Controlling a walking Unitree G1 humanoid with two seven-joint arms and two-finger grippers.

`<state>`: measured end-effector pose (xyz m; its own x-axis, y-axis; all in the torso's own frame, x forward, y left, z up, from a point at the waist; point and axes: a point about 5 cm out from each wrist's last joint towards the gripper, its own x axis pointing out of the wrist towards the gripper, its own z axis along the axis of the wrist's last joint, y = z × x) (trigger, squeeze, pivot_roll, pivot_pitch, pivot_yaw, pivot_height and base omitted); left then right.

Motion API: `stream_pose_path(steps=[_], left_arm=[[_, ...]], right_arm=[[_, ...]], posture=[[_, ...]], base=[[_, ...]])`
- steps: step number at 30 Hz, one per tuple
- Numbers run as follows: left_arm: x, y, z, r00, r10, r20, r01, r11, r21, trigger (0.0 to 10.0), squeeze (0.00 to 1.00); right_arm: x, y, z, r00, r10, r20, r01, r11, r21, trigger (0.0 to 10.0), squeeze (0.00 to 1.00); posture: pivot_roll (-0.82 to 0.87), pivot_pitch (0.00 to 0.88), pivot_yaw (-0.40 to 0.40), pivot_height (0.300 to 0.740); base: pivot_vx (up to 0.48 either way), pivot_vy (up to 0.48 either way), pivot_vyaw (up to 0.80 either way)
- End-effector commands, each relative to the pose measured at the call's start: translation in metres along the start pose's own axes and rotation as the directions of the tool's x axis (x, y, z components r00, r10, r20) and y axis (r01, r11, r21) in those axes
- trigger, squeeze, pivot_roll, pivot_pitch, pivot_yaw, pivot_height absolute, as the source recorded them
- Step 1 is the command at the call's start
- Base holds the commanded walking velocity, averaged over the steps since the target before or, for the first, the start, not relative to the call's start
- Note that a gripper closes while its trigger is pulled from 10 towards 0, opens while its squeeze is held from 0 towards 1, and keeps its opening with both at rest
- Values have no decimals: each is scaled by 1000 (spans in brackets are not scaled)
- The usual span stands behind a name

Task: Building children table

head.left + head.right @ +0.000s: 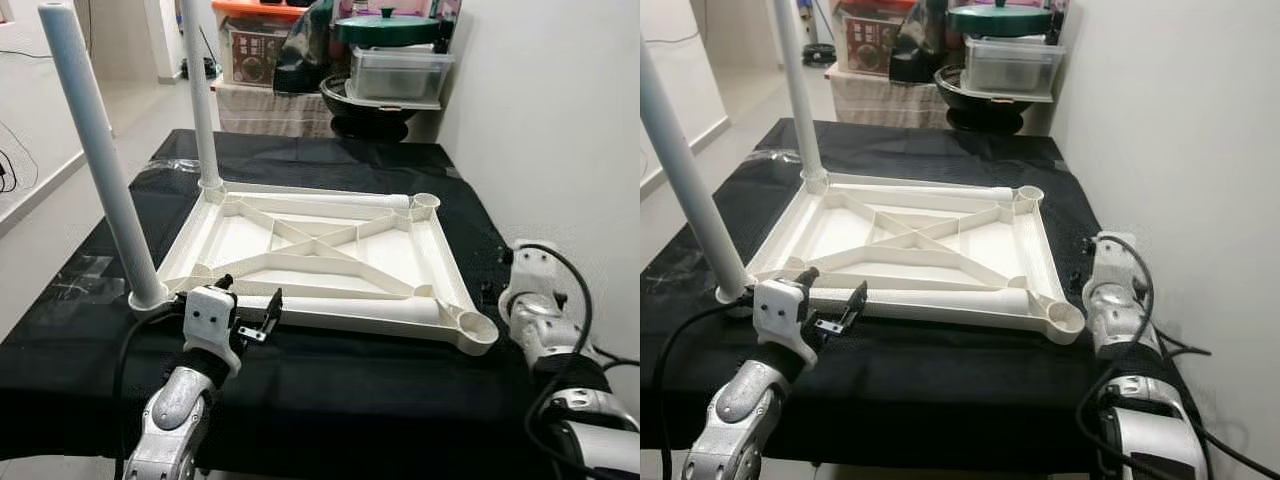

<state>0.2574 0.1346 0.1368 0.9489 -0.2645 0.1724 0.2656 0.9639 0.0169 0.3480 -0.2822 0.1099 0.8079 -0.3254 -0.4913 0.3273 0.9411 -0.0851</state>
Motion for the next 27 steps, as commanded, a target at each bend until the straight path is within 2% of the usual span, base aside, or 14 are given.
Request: stream_pose_path(steps=[1,4,7,8,9,10,11,12,13,14,15,19,22,27], left_arm=[[0,-1,-1,1000,-13,-2,13,1000,-6,10000,0],[1,-2,-1,1000,-17,0,17,1000,-4,10000,0],[2,-2,0,1000,-18,2,18,1000,-3,10000,0],[2,-2,0,1000,-18,4,18,1000,-3,10000,0],[2,-1,0,1000,-19,5,19,1000,-1,10000,0],[2,-1,0,1000,-19,5,19,1000,-1,10000,0],[3,-2,0,1000,-23,4,23,1000,3,10000,0],[3,-2,0,1000,-23,4,23,1000,3,10000,0],[3,-2,0,1000,-25,4,25,1000,3,10000,0],[3,-2,0,1000,-26,6,26,1000,3,10000,0],[4,-2,1,1000,-27,7,26,1000,4,10000,0],[5,-2,1,1000,-27,10,27,1000,4,10000,0],[5,-2,1,1000,-29,10,29,1000,4,10000,0],[5,-4,1,999,-36,11,36,999,1,10000,0]], right_arm=[[1,6,-1,999,44,-31,-44,999,-11,10000,0],[3,4,-7,996,47,-77,-44,998,39,10000,0],[3,5,-7,994,62,-85,-58,997,48,10000,0],[4,10,-7,991,105,-89,-101,994,42,10000,0],[4,14,-9,985,140,-105,-141,990,-1,10000,0],[4,14,-9,985,140,-105,-141,990,-1,10000,0],[4,19,-14,974,185,-131,-196,977,-84,10000,0],[4,19,-14,974,185,-131,-196,977,-84,10000,0],[4,19,-17,970,193,-149,-211,971,-112,5294,0],[4,19,-18,966,203,-163,-225,965,-137,5294,0],[3,19,-18,959,228,-171,-257,951,-173,10000,0],[4,16,-8,960,239,-147,-267,938,-220,10000,0],[4,15,-3,961,243,-132,-267,939,-217,10000,0],[4,14,8,968,235,-85,-245,960,-138,10000,0]], posture=[[60,0,-112,740],[64,0,-115,740],[64,0,-115,740],[63,0,-114,740],[63,0,-114,740],[63,0,-114,740],[61,0,-111,740],[61,0,-111,740],[61,0,-111,740],[61,0,-111,740],[62,0,-113,740],[60,0,-112,740],[56,0,-111,740],[60,0,-107,740]], base=[[0,0,0],[0,0,0],[0,0,0],[0,0,0],[0,0,0],[0,0,0],[0,0,0],[0,0,0],[0,0,0],[0,0,0],[0,0,0],[0,0,0],[0,0,0],[0,0,0]])
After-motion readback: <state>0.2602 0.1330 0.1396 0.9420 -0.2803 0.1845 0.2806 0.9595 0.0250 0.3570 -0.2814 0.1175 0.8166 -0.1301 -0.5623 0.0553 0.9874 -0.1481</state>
